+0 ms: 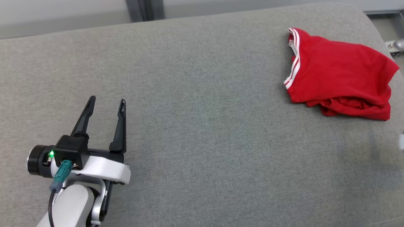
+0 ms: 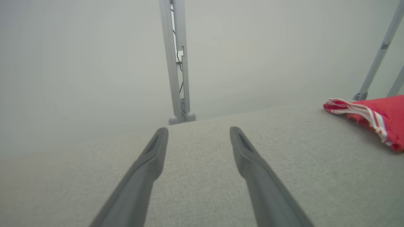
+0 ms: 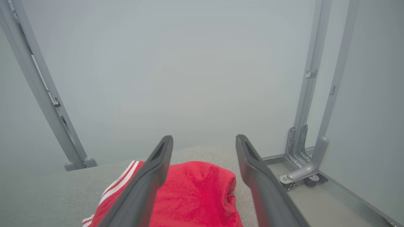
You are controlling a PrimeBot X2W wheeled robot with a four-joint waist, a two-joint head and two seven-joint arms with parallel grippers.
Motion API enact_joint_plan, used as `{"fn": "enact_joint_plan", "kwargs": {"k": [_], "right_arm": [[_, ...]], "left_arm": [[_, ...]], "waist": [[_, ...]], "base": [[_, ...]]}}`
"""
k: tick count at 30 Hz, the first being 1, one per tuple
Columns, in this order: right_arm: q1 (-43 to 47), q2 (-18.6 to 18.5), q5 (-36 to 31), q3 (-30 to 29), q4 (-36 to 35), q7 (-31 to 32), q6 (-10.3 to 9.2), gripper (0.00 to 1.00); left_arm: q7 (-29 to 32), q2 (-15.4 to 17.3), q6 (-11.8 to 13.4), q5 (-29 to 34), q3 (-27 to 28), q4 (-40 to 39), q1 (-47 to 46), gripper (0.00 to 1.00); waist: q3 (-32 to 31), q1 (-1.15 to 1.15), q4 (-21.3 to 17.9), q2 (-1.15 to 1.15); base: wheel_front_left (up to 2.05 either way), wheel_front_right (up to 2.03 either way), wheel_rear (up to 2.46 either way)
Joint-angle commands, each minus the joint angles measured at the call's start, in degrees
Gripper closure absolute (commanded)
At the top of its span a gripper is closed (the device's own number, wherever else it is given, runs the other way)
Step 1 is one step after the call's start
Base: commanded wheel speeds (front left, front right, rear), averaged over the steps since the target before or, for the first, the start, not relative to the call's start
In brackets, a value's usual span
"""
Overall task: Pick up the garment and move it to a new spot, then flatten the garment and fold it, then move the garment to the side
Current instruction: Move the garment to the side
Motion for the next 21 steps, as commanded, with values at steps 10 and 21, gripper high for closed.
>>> {"fn": "enact_joint_plan", "kwargs": {"k": [10,21], "right_arm": [[11.6,12.7,-12.6,2.9,-24.2,2.6,0.01,0.00],[20.2,16.3,-16.4,7.2,-24.8,4.5,0.01,0.00]], "left_arm": [[-0.9,0.9,2.5,-1.6,2.6,-2.6,4.1,0.00],[-1.5,1.2,3.3,-3.7,4.1,-4.9,10.8,0.00]], "waist": [[-6.0,0.00,5.4,0.00],[-11.9,0.00,9.1,0.00]], "base": [[0.00,0.00,0.00],[0.00,0.00,0.00]]}}
